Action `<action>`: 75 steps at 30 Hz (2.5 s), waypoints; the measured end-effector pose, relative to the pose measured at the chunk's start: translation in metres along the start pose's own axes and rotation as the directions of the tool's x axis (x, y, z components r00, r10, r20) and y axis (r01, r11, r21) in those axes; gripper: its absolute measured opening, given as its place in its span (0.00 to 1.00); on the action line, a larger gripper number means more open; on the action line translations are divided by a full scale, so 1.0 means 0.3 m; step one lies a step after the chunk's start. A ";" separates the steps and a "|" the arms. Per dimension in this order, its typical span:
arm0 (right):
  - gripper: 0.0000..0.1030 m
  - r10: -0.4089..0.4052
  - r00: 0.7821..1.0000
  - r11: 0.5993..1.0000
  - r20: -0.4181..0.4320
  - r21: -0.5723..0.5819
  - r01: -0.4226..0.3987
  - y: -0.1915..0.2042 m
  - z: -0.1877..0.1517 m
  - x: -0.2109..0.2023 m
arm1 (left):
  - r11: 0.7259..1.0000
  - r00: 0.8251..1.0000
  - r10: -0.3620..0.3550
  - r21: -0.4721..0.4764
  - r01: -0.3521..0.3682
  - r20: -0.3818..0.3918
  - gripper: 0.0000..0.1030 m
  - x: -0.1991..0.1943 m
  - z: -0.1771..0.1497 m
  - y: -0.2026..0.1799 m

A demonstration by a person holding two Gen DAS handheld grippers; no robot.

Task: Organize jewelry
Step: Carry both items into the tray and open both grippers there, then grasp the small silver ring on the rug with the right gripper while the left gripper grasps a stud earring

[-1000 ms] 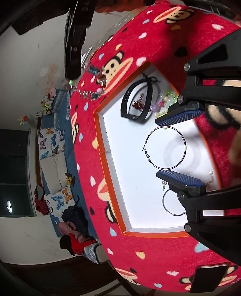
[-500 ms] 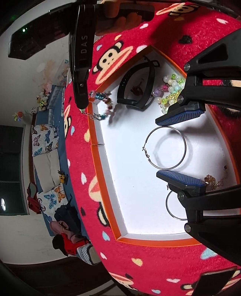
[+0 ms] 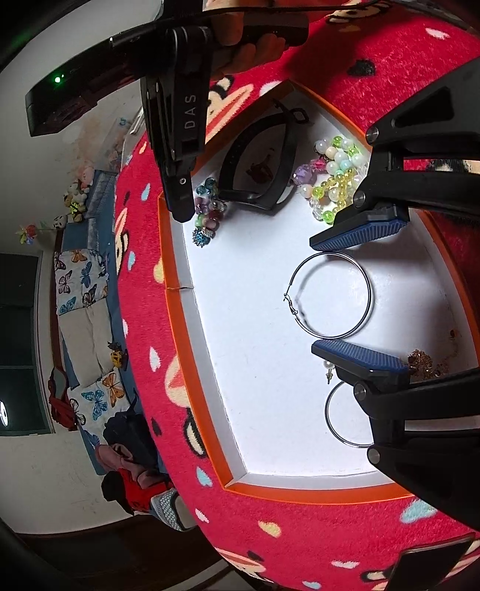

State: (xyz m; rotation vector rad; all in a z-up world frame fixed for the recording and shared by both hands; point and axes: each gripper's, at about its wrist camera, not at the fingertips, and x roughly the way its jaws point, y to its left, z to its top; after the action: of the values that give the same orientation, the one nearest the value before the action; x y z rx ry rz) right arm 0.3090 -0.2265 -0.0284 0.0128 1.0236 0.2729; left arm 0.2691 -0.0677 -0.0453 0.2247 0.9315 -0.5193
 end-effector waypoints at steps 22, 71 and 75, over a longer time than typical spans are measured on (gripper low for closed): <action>0.42 0.034 0.995 0.999 0.095 -0.043 -0.030 0.115 -0.106 -0.284 | 1.000 0.998 -0.007 -0.024 0.009 0.061 0.52 -0.147 -0.004 -0.020; 0.42 0.086 0.996 0.996 -0.028 0.024 -0.086 0.131 -0.373 -0.143 | 1.000 0.995 -0.018 0.018 0.016 0.102 0.59 -0.215 -0.091 -0.066; 0.37 0.074 0.997 0.997 -0.030 -0.026 -0.075 0.165 -0.387 -0.132 | 0.999 0.994 -0.036 0.035 0.032 0.103 0.59 -0.255 -0.134 -0.097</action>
State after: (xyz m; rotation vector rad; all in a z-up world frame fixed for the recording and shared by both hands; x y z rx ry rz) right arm 0.1808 -0.2013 -0.0490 0.0225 1.0493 0.3559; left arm 0.1887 -0.0514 -0.0058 0.2101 0.8274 -0.5730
